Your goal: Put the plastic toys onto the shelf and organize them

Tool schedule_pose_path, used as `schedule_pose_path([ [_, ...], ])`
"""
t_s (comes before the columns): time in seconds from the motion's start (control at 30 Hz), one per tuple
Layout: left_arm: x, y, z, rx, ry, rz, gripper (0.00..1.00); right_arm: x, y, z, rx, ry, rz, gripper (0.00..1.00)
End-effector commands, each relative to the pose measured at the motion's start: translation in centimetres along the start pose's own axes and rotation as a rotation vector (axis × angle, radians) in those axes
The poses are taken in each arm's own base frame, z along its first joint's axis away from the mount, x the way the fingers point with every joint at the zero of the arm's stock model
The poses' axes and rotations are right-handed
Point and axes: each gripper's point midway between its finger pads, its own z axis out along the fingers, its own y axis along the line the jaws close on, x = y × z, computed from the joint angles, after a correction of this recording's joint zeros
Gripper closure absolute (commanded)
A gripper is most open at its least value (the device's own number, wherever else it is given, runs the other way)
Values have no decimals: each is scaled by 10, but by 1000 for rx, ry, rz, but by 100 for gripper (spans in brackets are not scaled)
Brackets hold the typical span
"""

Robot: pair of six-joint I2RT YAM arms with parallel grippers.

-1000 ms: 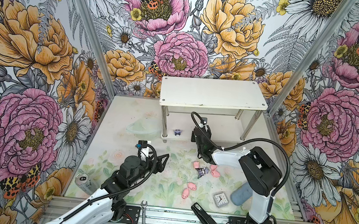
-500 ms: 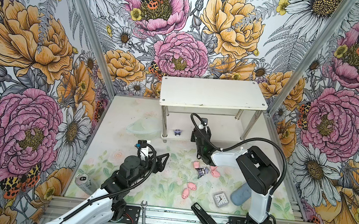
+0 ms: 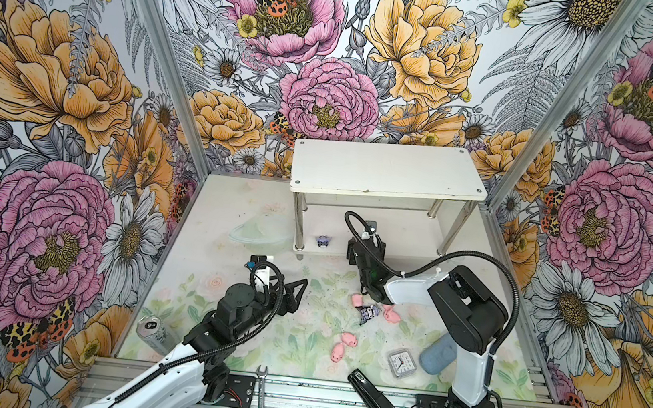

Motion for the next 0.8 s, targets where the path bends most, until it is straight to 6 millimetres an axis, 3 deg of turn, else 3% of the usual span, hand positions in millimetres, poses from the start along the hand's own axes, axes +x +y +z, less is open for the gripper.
schedule_pose_path([
  [0.0, -1, 0, -2, 12, -13, -3, 9, -7, -1, -2, -12, 4, 19, 23],
  [0.27, -3, -4, -3, 26, -13, 4, 8, -38, -1, -33, -65, -21, 79, 16],
  [0.3, -3, -4, -3, 29, -13, 4, 8, -42, -3, -39, -68, -25, 85, 12],
  [0.33, -2, -5, -3, 32, -11, 1, 7, -44, -5, -45, -69, -26, 90, 2],
  [0.4, -3, -6, -3, 40, -11, -1, 7, -48, -9, -59, -76, -29, 103, 0],
  [0.57, -1, -10, -4, 54, -2, -10, 7, -46, -21, -103, -79, -17, 127, 0],
  [0.67, 2, -11, -3, 55, 14, -11, 9, -34, -26, -133, -65, 29, 99, 1],
  [0.77, 7, -15, 1, 49, 41, -8, 11, -17, -28, -158, -85, 114, 51, 12],
])
